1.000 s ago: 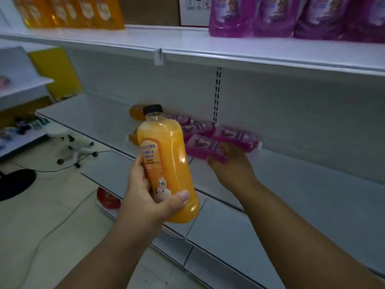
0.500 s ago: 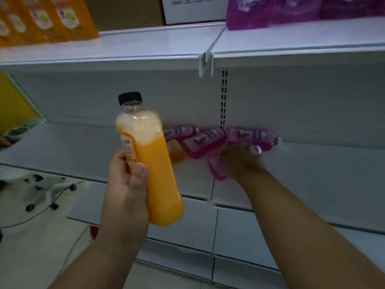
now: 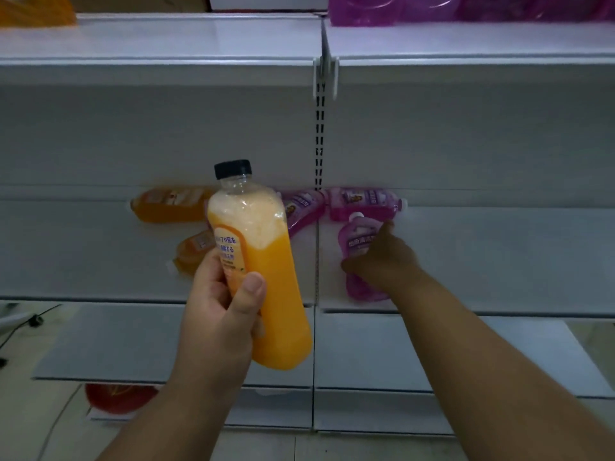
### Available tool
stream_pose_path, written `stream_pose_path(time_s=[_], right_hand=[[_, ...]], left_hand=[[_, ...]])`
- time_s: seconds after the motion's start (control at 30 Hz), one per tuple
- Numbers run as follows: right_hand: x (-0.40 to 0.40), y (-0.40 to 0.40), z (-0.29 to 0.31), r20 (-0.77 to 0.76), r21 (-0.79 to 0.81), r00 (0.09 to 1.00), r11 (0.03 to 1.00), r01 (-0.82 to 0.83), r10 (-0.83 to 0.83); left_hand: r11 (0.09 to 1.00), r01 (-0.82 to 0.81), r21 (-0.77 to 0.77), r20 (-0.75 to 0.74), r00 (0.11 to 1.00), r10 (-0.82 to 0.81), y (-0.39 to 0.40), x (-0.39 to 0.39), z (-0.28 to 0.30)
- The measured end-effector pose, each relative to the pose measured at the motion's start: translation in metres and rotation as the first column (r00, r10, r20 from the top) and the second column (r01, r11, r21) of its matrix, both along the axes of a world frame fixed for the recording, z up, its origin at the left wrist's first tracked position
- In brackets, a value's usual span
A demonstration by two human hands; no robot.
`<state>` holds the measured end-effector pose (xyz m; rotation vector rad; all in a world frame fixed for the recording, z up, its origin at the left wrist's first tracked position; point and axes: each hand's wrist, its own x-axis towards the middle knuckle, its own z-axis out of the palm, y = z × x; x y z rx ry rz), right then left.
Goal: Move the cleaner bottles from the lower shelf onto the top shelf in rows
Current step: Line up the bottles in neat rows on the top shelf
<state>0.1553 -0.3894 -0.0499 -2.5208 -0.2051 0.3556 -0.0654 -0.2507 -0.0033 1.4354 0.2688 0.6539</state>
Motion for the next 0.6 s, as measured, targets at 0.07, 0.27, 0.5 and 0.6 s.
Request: stream_pose_path(time_s=[0.07,0.27,0.5,0.6], right_hand=[[-0.013,-0.009,0.0,0.059,0.067,0.998,0.998,0.007,-0.011],[-0.056,-0.066,0.019,0.192,0.488,0.981,0.87,-0.066,-0.033],[-0.117,-0.18,0.066,0.323,0.652,0.946,0.728,-0.211,-0.015],[-0.142,-0.223,0.095,0.405,0.673,0.914,0.679,-0.293,-0.006]], left_hand=[[1.0,0.017,0.007,0.025,1.0,-0.017,-0.008,-0.004,0.003],[0.998,0.067,0.017,0.078,0.995,-0.068,-0.057,-0.019,0.012],[0.996,-0.013,0.094,0.148,0.989,-0.001,-0.159,-0.042,0.039],[0.988,-0.048,0.145,0.218,0.976,0.016,-0.201,-0.055,0.065]])
